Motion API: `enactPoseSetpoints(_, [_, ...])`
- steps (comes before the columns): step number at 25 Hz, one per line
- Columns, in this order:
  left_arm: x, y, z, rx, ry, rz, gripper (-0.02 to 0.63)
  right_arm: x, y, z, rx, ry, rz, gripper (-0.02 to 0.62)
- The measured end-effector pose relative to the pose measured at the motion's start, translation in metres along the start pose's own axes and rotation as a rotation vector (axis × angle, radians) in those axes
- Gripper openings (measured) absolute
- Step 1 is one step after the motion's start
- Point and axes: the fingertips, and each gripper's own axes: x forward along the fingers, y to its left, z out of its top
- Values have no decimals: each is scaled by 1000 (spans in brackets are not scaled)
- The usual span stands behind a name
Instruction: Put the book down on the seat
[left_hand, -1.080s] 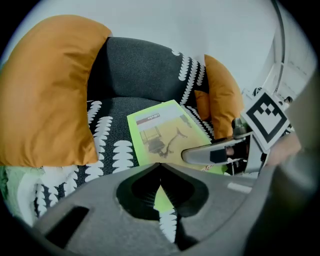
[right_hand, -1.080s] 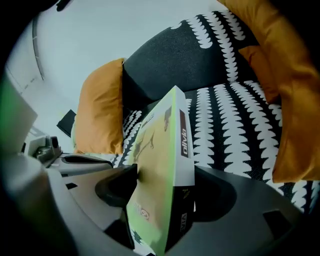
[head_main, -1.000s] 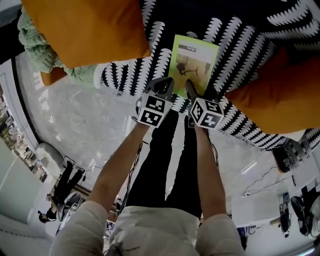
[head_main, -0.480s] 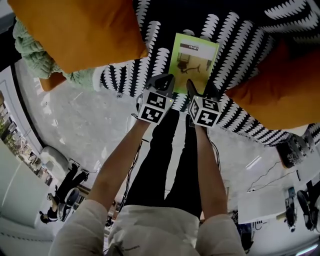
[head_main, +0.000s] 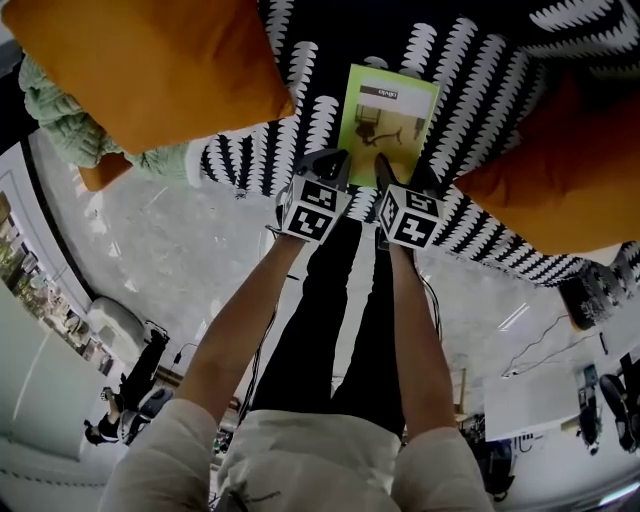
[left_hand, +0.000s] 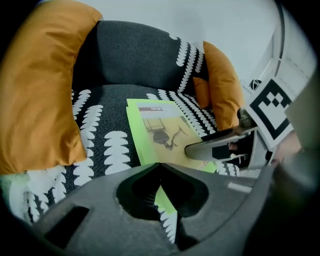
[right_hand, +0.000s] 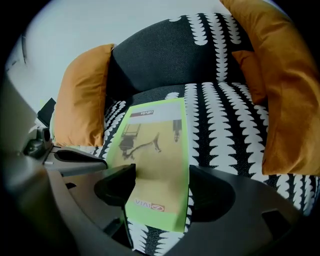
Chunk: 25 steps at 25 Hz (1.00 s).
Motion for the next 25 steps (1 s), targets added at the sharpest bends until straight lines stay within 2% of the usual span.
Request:
enactPoseSetpoints(9, [-12,2,13,6,7,-16,9,-13,4,17,-4,-9,-24,310])
enactPoseSetpoints(15, [-52,-2,16,9,4,-4,9,-53,22,19,-30,6,-19,310])
enactPoseSetpoints(21, [-80,-7,45,32,-42,6,9,-84,40,44,-95,-37,8,311])
enactPoseSetpoints(25, [-106,-19,57,29,-83,7,9,-115,39,53,-154,-52,-10,311])
